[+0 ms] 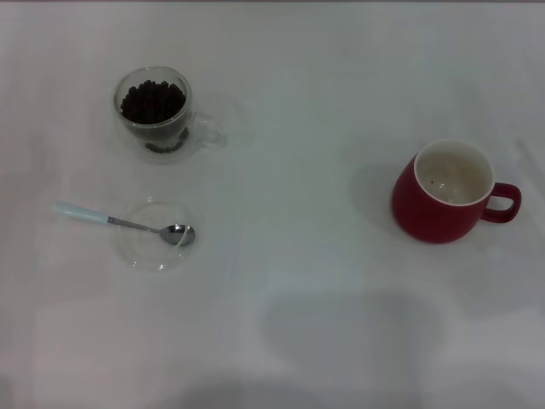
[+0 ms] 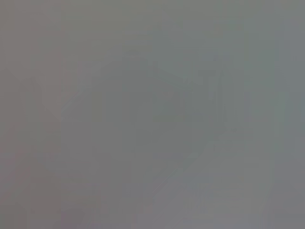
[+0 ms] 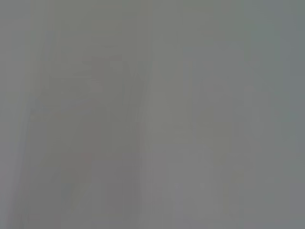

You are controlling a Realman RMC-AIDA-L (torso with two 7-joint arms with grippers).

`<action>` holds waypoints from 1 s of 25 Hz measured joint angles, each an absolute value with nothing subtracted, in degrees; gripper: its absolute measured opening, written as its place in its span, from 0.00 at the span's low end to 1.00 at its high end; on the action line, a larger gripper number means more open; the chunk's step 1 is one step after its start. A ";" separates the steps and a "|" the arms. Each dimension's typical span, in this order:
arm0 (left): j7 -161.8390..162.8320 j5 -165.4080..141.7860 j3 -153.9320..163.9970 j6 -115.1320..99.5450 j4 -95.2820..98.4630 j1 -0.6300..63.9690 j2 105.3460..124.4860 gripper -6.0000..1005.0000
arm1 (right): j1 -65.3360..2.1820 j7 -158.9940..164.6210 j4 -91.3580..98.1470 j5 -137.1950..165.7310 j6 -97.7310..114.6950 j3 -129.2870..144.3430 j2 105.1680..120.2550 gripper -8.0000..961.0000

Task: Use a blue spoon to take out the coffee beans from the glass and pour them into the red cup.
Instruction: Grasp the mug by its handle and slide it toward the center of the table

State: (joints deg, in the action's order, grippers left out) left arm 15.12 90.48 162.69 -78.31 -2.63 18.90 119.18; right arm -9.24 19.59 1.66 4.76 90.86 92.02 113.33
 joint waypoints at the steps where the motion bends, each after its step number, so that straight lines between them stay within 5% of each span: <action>1: 15.10 90.48 162.71 -78.31 -2.63 18.89 119.18 0.62 | -8.80 20.28 1.60 4.76 91.47 92.41 113.09 0.90; 14: 14.95 90.35 162.77 -81.57 -1.70 15.16 119.18 0.62 | -4.32 23.46 -5.02 4.73 100.60 100.41 112.14 0.90; 25: 14.86 88.99 162.77 -82.85 -1.10 12.90 119.18 0.62 | -4.66 20.08 -7.28 4.75 95.43 105.21 114.87 0.90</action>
